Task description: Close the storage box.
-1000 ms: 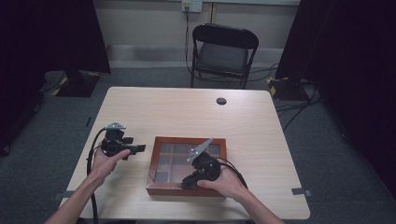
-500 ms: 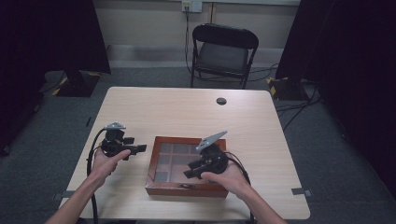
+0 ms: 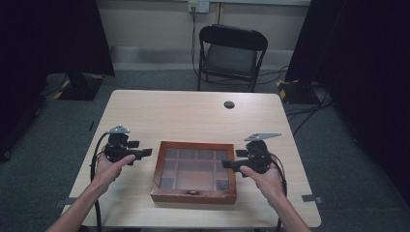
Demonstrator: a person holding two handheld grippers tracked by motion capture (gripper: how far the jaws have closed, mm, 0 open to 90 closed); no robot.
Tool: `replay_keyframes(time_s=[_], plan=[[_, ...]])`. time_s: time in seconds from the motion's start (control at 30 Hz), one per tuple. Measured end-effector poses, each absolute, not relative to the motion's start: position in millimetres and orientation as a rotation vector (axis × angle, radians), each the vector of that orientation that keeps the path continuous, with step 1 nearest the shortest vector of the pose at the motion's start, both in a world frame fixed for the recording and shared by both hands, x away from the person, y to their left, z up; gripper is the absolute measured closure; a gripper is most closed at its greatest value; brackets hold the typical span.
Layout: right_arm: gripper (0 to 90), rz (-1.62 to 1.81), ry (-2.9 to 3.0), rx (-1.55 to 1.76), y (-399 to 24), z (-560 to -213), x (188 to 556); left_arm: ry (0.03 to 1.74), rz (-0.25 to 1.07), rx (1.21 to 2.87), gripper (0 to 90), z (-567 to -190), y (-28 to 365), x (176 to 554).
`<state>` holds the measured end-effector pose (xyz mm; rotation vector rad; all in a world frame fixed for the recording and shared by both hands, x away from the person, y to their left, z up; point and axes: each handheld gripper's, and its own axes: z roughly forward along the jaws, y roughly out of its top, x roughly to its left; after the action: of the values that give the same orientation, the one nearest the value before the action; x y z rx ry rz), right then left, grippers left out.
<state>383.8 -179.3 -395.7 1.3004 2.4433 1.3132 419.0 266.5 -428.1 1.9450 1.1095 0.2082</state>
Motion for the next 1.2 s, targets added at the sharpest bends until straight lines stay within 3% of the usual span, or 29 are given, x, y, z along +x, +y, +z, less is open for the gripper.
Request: replay_keyframes(time_s=[0.07,0.33,0.47,0.67,0.77,1.03,1.07,1.13,1.2], plan=[[14.4,1.274,2.381,1.365,-191.5,-397.9,383.6,1.103,0.224,1.94,24.0,-422.3,267.2,418.8],[14.8,1.186,2.209,1.577,-243.8,-411.3,382.7,1.136,0.256,1.99,24.0,-427.8,280.9,412.9],[14.8,1.103,2.15,1.671,-269.9,-436.8,380.5,1.153,0.254,2.035,23.9,-437.0,291.7,407.0],[14.9,0.912,2.174,1.777,-272.9,-466.2,381.8,1.209,0.213,2.072,20.3,-454.1,305.5,406.1],[15.0,0.814,2.135,1.78,-268.3,-476.6,385.8,1.291,0.243,2.095,20.3,-464.4,311.3,408.3],[14.4,0.749,2.019,1.732,-269.3,-484.1,386.1,1.298,0.38,2.136,19.7,-476.4,303.2,406.8],[13.6,0.726,2.019,1.698,-267.5,-485.7,385.9,1.315,0.404,2.122,18.0,-479.8,301.6,406.4],[2.8,0.726,2.011,1.634,-262.6,-491.9,384.5,1.334,0.419,2.129,16.3,-486.2,299.3,406.7],[0.0,0.745,2.018,1.615,-260.7,-495.2,383.9,1.335,0.431,2.124,14.6,-488.8,298.2,406.7]])
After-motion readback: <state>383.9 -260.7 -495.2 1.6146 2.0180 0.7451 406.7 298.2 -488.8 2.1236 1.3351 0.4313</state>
